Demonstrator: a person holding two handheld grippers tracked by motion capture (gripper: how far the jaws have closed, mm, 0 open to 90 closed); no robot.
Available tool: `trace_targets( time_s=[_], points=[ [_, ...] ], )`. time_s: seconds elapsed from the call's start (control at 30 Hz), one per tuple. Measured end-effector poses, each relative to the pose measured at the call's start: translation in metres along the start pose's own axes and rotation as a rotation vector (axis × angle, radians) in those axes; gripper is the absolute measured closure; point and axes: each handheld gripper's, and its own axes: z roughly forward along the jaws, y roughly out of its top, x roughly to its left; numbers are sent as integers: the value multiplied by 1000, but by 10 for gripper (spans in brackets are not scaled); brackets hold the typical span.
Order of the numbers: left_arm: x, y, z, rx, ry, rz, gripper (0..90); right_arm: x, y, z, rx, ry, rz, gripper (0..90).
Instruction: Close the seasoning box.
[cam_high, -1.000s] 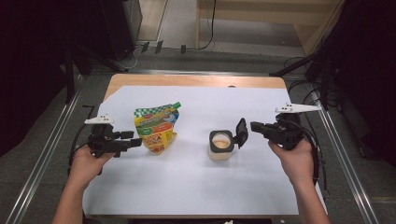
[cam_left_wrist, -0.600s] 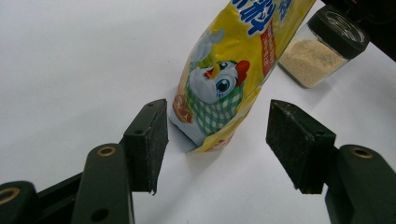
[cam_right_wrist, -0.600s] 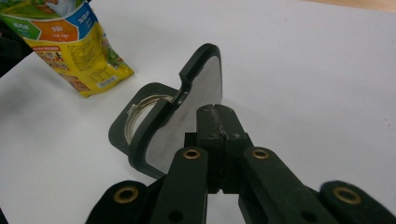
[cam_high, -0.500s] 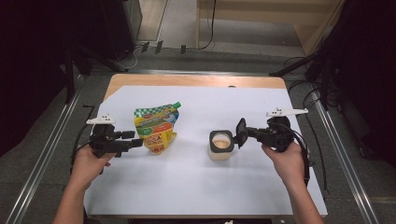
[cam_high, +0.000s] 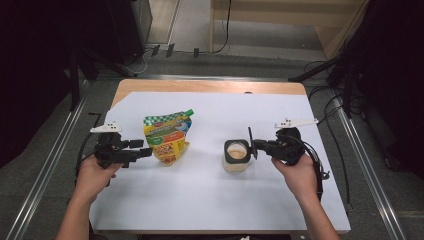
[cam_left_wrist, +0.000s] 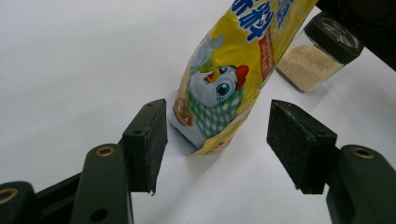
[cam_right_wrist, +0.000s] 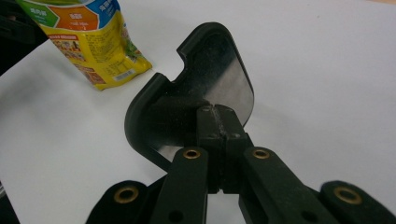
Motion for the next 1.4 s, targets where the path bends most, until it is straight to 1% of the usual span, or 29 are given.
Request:
trace_targets(
  time_s=[0.17,0.3,0.6,0.77,0.87,0.97,1.07,1.13,1.23,1.3,1.4],
  points=[
    [0,0,0,0,2,3,387,6,0,6,10,9,-15,900],
    [-1,0,0,-1,2,5,388,12,-2,15,28,26,-46,900],
    [0,0,0,4,2,4,385,23,-5,31,78,34,-73,900],
    [0,0,0,0,4,2,381,25,-6,34,85,37,-79,900],
    [0,-1,0,3,5,4,381,26,-6,35,81,38,-89,886],
    [0,-1,0,6,6,6,380,25,-6,33,65,42,-91,846],
    [0,-1,0,7,7,7,379,23,-4,28,49,32,-95,807],
    [0,-1,0,8,11,6,378,20,-4,25,28,29,-95,774],
    [0,-1,0,11,12,7,378,14,-3,19,2,17,-92,695],
    [0,-1,0,11,12,7,377,9,-4,15,-15,6,-97,673],
    [0,-1,0,11,15,11,377,2,-4,9,-38,-2,-86,634]
  ],
)
